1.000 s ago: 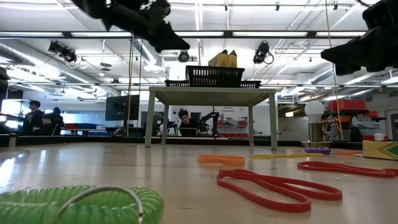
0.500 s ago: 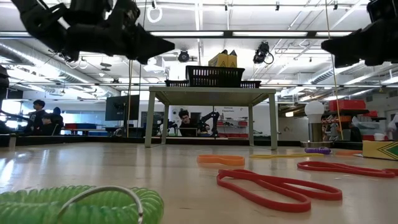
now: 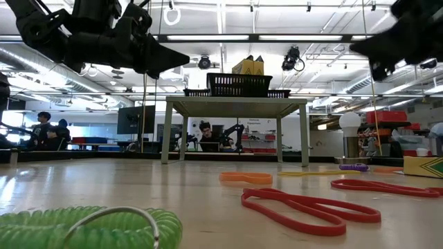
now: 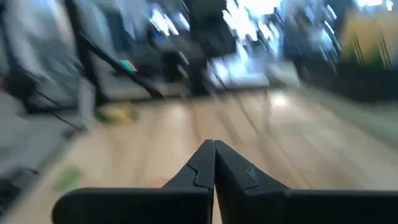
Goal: Pick & Place Office Desk Supplies
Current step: Put the violet spiral keychain the top right black bin
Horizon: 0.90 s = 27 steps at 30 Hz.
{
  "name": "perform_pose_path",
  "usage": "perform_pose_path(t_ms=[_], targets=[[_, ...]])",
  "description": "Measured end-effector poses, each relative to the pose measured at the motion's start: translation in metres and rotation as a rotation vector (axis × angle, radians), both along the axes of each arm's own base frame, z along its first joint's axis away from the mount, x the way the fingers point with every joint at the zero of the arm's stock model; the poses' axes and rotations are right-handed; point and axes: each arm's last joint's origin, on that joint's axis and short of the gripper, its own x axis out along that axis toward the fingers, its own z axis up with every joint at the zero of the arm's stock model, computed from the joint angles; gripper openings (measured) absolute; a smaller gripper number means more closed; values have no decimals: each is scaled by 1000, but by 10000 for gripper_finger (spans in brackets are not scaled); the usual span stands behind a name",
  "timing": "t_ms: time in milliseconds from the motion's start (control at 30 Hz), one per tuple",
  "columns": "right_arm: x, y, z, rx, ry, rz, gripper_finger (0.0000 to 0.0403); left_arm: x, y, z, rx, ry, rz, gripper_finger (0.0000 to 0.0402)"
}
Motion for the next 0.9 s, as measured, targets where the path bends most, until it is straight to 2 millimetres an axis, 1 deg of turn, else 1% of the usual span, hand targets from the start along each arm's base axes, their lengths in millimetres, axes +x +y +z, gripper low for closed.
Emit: perform_pose_path(t_ms=[100, 300, 400, 467, 533, 633, 733, 833, 900], targets=[[13, 11, -1, 4, 112, -58, 13, 0, 0, -2, -5, 17, -1, 15], [48, 47, 3, -46, 270, -26, 15, 0, -1, -5, -24, 55, -3, 15], [63, 64, 3, -37, 377, -33, 18, 0, -4, -6, -27, 57, -19, 15], [70, 73, 2, -35, 473, -60, 29, 0, -7, -6, -20, 58, -34, 15], [74, 77, 1, -13, 570, -113, 48, 1, -10, -6, -2, 59, -46, 15], [77, 73, 4, 53, 718, -260, 85, 1, -12, -6, 16, 60, -55, 14], [71, 62, 6, 98, 842, -398, 123, 1, -12, -6, 16, 60, -54, 14], [66, 48, 2, 141, 924, -506, 156, 1, -12, -6, 16, 60, -54, 14], [66, 36, -6, 184, 968, -563, 172, 1, -12, -6, 16, 60, -54, 14]])
